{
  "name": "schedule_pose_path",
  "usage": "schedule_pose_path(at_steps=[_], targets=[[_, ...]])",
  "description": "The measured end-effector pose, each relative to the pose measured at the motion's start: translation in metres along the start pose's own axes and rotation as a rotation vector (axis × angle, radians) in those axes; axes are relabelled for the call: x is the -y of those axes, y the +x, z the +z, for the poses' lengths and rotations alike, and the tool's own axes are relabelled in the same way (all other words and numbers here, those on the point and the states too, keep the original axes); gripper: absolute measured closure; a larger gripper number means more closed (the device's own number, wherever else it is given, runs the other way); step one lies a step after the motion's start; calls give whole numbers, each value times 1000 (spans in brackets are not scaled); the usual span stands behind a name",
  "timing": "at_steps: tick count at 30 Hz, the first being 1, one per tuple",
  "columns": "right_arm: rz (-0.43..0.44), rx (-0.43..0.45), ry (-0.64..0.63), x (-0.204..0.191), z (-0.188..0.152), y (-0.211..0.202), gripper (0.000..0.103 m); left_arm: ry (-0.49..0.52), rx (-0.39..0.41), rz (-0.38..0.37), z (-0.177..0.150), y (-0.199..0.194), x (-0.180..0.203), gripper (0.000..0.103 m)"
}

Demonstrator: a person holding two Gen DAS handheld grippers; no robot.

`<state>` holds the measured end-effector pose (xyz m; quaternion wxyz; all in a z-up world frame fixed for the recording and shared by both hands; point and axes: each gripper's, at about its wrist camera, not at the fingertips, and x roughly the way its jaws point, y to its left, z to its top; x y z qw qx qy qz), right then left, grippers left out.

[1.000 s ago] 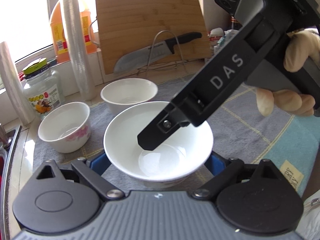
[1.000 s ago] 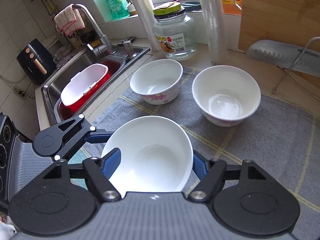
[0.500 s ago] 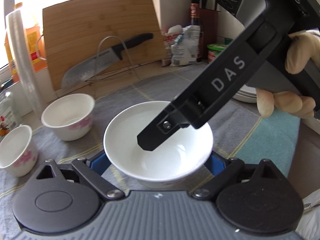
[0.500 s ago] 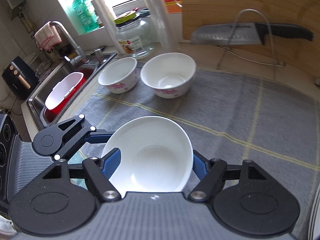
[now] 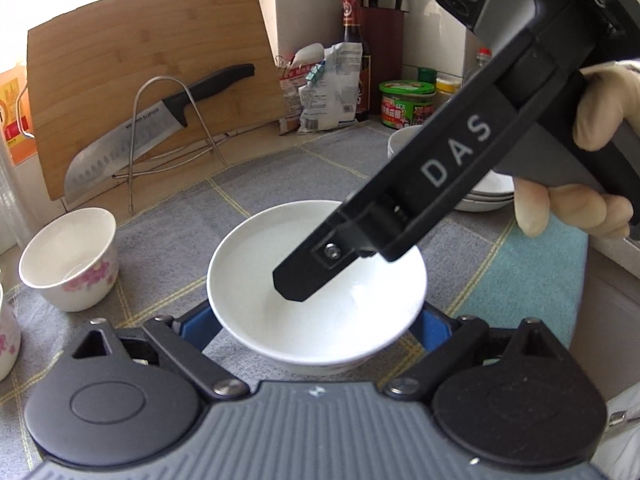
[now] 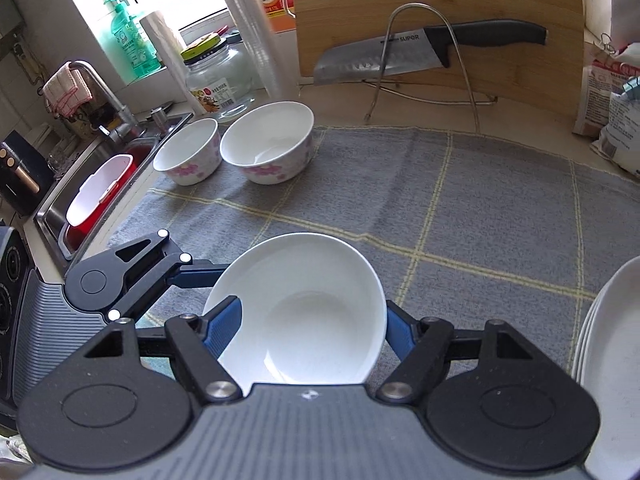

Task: Organize plates and bowls
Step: 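Lift and carry the white bowl toward the plate stack with the right tool, then set the bowl on the towel beside the plates and open the right tool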

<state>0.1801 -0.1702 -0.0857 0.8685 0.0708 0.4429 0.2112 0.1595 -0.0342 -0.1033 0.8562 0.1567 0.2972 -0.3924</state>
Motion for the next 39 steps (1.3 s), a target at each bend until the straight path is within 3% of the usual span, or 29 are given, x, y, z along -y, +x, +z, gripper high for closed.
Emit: schedule_pose_path(at_steps=[16, 22, 25, 33, 39], targets=[[29, -43, -22, -2, 4, 27, 23, -41, -45, 19, -10, 5, -9, 7], [41, -35, -15, -4, 2, 27, 15, -39, -39, 8, -11, 6, -10, 4], [49, -27, -1, -4, 2, 27, 0, -42, -42, -1, -13, 5, -11, 2], [-14, -1, -22, -5, 3, 19, 0, -77, -53, 1, -23, -15, -17, 1], [-83, 28, -113, -18, 10, 10, 0, -100, -47, 55, -33, -45, -29, 1]])
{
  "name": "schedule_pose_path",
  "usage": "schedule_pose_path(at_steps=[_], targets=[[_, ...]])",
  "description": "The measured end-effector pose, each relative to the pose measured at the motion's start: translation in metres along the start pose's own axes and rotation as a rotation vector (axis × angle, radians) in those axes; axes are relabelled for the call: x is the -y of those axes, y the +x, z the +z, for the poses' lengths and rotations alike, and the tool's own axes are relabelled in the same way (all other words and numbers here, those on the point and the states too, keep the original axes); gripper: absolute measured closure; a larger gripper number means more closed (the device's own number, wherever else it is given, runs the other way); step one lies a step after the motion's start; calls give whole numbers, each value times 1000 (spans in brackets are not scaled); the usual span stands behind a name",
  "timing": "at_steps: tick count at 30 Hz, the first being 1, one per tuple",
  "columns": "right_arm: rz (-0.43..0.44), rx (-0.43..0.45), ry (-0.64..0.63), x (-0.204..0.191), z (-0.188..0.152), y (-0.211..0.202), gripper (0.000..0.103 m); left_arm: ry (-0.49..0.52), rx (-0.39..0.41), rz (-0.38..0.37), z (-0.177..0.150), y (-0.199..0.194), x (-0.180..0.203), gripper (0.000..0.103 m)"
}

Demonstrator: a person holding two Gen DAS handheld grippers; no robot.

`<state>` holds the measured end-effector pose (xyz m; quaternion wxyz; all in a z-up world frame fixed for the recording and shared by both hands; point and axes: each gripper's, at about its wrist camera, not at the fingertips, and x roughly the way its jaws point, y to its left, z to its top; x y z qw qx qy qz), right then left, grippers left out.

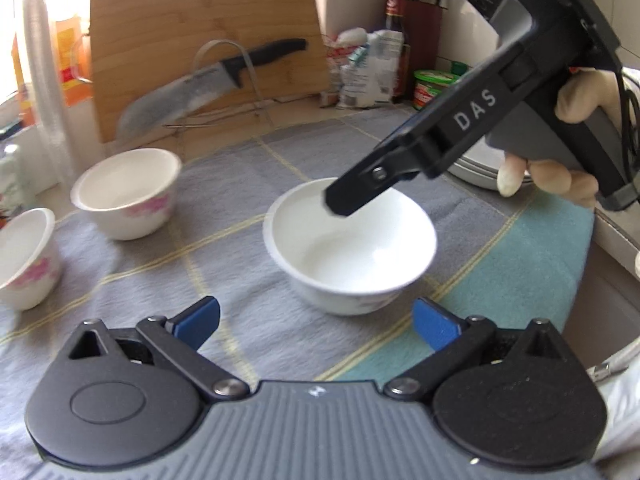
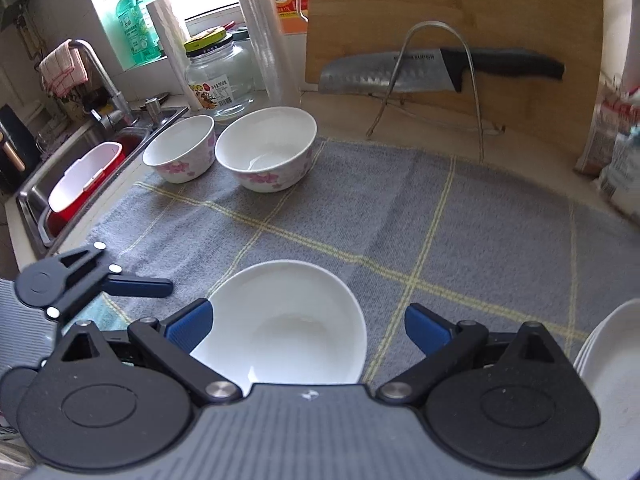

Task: Organize plates and bowls
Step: 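Set the bowl on the towel beside the plates and open the right tool, then close the right tool on the rim of a second white bowl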

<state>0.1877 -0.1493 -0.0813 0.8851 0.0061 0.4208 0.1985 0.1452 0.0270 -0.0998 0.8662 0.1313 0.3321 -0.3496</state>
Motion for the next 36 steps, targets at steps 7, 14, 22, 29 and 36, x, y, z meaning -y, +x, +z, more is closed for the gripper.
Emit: schedule_pose_path(at_steps=[7, 14, 22, 29, 36], targets=[[-53, 25, -99, -16, 21, 1, 0, -43, 38, 166, 0, -10, -31, 1], [-85, 54, -143, -26, 47, 9, 0, -70, 53, 262, 8, -1, -64, 1], [-22, 38, -149, -29, 79, 34, 0, -76, 75, 284, 19, 25, -88, 1], [7, 10, -169, -26, 107, 64, 0, -60, 71, 280, 27, 51, -103, 1], [82, -52, -190, -23, 130, 96, 0, -82, 61, 263, 34, 75, -117, 1]])
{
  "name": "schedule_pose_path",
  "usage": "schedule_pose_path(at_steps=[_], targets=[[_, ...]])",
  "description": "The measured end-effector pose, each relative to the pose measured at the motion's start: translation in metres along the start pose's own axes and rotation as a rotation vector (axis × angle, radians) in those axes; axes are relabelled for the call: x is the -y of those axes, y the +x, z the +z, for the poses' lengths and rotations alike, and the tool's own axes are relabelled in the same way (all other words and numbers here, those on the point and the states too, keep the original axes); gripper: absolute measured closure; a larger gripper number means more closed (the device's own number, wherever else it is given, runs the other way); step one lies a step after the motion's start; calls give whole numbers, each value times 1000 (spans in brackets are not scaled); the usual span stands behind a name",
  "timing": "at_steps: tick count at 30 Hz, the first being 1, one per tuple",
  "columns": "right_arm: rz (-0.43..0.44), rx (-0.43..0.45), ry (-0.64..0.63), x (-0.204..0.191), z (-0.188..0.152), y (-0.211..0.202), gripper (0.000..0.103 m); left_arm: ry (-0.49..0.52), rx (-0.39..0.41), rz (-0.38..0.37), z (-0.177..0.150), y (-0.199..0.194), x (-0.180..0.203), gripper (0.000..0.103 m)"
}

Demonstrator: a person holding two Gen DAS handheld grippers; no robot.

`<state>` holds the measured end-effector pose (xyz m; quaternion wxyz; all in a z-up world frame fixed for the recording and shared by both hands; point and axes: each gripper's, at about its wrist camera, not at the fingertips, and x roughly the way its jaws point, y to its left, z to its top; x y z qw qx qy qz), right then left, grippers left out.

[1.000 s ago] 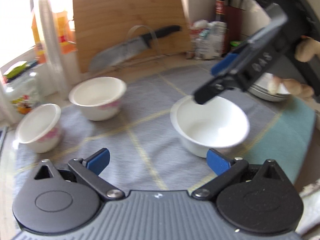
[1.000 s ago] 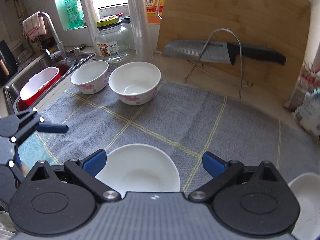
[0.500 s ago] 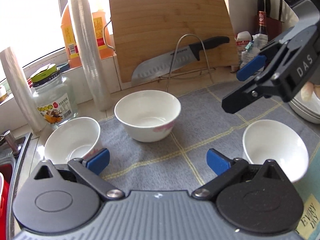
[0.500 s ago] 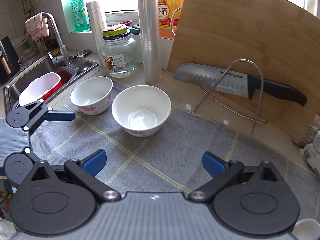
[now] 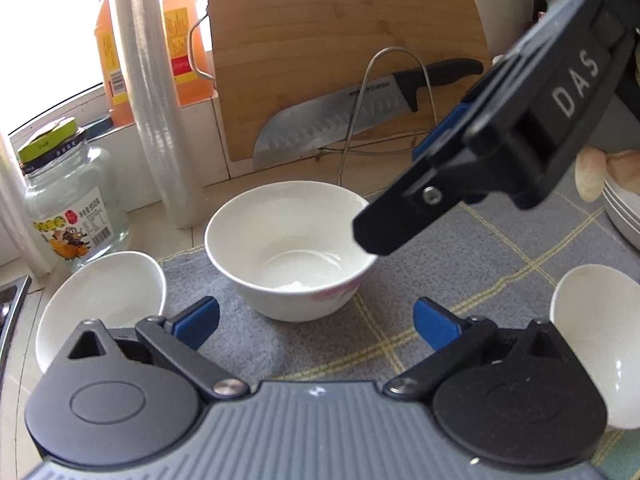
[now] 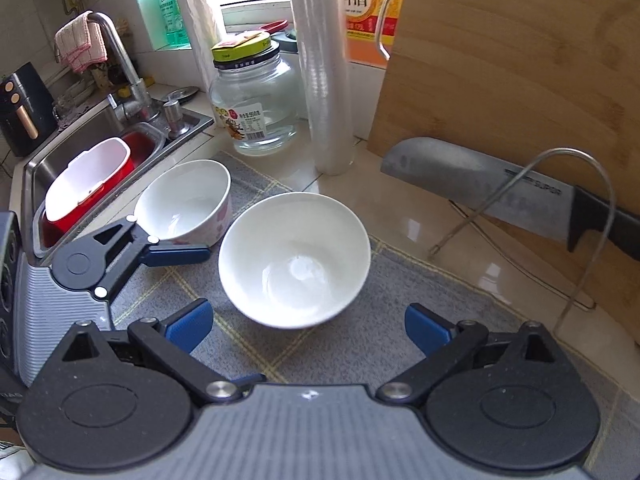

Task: Organize plates and bowls
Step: 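Close the right tool on the rim of a second white bowl, then carry the second bowl over the placed bowl with the right tool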

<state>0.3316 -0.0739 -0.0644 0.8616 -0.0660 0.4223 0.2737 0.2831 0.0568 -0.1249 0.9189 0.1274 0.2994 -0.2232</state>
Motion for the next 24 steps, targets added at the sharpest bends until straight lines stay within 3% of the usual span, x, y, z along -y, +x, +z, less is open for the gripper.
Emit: schedule_pose_path(at_steps=[13, 24], targets=[[78, -56, -19, 10, 28, 44, 0, -13, -2, -2, 3, 17, -4, 4], [107, -68, -14, 18, 36, 61, 17, -30, 12, -22, 3, 20, -9, 12]])
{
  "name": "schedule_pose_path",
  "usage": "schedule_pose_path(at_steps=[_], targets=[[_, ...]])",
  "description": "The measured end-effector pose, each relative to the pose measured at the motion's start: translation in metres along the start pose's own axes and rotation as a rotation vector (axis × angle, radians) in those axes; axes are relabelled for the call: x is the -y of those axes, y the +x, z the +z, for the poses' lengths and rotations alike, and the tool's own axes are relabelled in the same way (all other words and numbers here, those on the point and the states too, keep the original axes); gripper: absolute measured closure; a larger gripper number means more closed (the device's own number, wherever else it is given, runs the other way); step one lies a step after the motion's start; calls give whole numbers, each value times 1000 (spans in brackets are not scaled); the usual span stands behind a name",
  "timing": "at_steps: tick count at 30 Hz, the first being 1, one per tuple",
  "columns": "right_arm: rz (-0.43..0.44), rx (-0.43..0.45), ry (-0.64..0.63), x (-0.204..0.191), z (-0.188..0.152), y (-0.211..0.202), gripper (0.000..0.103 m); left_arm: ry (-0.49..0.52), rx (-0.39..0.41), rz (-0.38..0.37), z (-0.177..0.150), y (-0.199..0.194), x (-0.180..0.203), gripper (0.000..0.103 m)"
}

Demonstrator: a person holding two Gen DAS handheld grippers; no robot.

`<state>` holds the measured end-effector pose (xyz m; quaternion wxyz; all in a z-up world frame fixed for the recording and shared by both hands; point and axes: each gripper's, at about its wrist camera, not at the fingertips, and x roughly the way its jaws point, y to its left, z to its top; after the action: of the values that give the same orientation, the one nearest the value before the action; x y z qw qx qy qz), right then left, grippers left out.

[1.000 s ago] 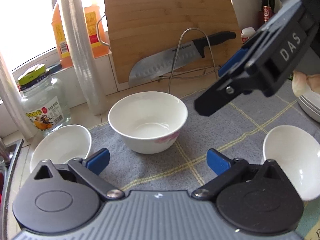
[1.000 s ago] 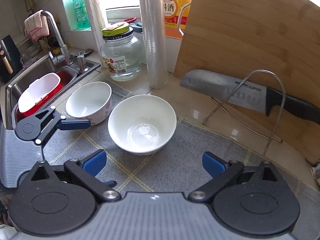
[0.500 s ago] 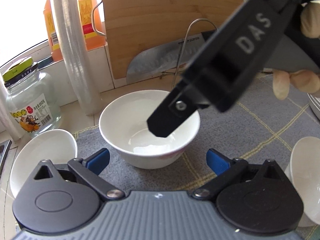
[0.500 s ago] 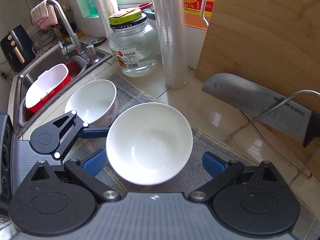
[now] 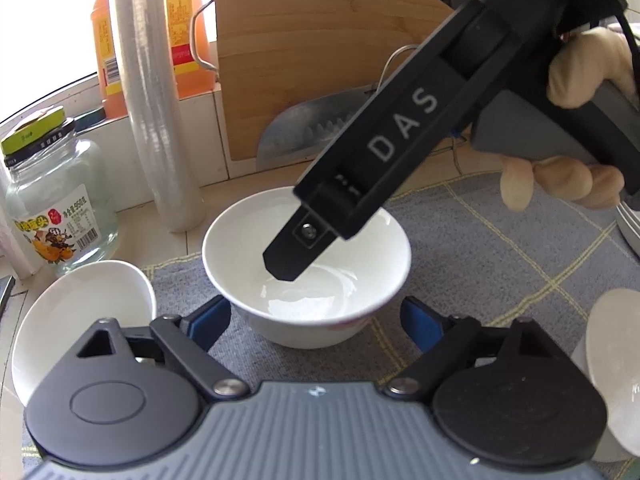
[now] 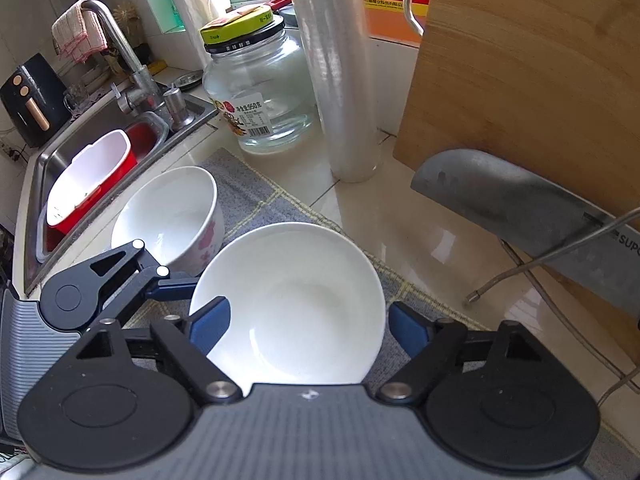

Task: Organize plates and bowls
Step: 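Carry the second bowl over the placed bowl with the right tool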

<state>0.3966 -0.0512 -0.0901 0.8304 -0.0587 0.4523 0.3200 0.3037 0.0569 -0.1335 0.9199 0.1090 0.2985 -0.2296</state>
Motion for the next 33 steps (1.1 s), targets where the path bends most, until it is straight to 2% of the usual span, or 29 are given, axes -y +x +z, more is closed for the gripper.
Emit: schedule_pose_path(at_steps=[17, 25, 33], targets=[[25, -5, 19, 3, 1, 5, 18, -13, 20, 1, 2, 1, -3, 13], [29, 6, 17, -4, -4, -6, 18, 13, 12, 0, 1, -4, 1, 12], [39, 9, 20, -15, -12, -27, 18, 43, 4, -11, 3, -28, 10, 12]])
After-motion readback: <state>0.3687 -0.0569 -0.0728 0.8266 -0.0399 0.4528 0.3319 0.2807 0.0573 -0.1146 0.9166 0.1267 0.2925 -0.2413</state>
